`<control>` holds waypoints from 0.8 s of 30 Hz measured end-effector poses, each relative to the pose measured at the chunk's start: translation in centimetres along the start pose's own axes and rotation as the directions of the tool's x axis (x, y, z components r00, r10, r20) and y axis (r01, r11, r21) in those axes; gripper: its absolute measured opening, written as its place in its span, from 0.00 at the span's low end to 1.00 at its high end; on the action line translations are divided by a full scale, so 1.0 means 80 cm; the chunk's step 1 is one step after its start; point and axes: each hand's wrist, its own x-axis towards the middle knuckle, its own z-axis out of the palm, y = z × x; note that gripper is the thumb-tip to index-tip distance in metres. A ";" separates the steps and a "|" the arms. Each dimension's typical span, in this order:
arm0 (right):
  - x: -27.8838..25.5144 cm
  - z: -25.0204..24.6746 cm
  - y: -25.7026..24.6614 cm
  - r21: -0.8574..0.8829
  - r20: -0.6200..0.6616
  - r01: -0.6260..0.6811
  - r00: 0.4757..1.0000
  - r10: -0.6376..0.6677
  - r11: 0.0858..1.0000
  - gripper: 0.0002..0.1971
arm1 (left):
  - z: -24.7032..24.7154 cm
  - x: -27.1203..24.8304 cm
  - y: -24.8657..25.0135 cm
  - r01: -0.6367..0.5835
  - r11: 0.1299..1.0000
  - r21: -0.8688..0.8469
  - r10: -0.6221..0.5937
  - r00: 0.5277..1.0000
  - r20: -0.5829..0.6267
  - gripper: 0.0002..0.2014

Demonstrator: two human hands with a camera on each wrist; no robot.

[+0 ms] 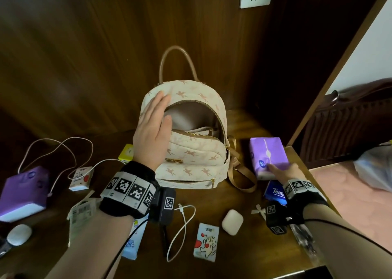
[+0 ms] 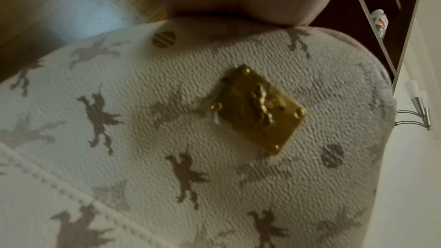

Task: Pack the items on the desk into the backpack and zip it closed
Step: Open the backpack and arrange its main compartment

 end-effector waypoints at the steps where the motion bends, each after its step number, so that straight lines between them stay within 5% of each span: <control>1: 0.001 -0.002 0.000 0.020 0.006 0.016 1.000 -0.016 1.000 0.35 | 0.001 -0.001 0.000 0.001 1.000 0.001 -0.001 1.000 -0.003 0.26; 8: -0.007 -0.025 -0.020 0.278 -0.099 0.141 0.988 -0.118 0.950 0.26 | -0.004 -0.008 0.001 0.005 1.000 -0.010 -0.005 1.000 0.013 0.26; 12: -0.014 -0.049 -0.035 0.417 -0.187 0.257 0.963 -0.194 0.872 0.37 | -0.007 -0.010 0.000 -0.004 1.000 -0.020 0.004 1.000 0.022 0.25; 17: -0.081 -0.092 -0.080 0.439 -0.340 0.493 0.865 -0.369 0.751 0.26 | -0.012 -0.009 -0.002 -0.022 0.999 -0.044 0.023 0.999 0.027 0.24; 24: -0.145 -0.115 -0.122 0.524 -0.445 0.674 0.738 -0.507 0.521 0.25 | -0.036 -0.003 -0.022 -0.133 0.986 -0.105 0.141 0.987 0.074 0.18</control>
